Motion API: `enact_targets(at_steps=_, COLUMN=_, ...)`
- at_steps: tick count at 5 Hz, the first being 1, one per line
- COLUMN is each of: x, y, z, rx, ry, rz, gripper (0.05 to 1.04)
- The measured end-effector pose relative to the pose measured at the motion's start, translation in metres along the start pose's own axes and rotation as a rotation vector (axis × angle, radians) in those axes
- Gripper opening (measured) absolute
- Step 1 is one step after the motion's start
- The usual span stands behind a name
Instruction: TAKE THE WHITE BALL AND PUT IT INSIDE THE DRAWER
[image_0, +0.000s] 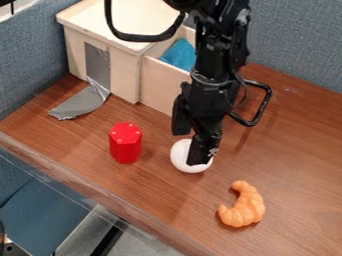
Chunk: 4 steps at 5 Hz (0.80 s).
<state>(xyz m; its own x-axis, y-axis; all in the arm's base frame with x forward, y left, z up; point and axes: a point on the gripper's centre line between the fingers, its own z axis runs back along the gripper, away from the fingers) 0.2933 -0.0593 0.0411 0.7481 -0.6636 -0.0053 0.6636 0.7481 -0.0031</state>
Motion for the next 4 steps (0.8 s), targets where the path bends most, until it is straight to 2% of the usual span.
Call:
enact_targets(at_steps=1, x=0.001, y=0.000, z=-0.001, rx=0.006, ry=-0.005, rz=-0.034, gripper=1.001)
enact_targets(at_steps=3, x=-0.001, y=-0.003, z=-0.012, rx=0.001, ry=0.011, rz=-0.015, gripper=1.001)
enact_targets(at_steps=4, x=-0.002, y=-0.004, z=-0.020, rx=0.001, ry=0.032, rz=-0.020, gripper=0.952)
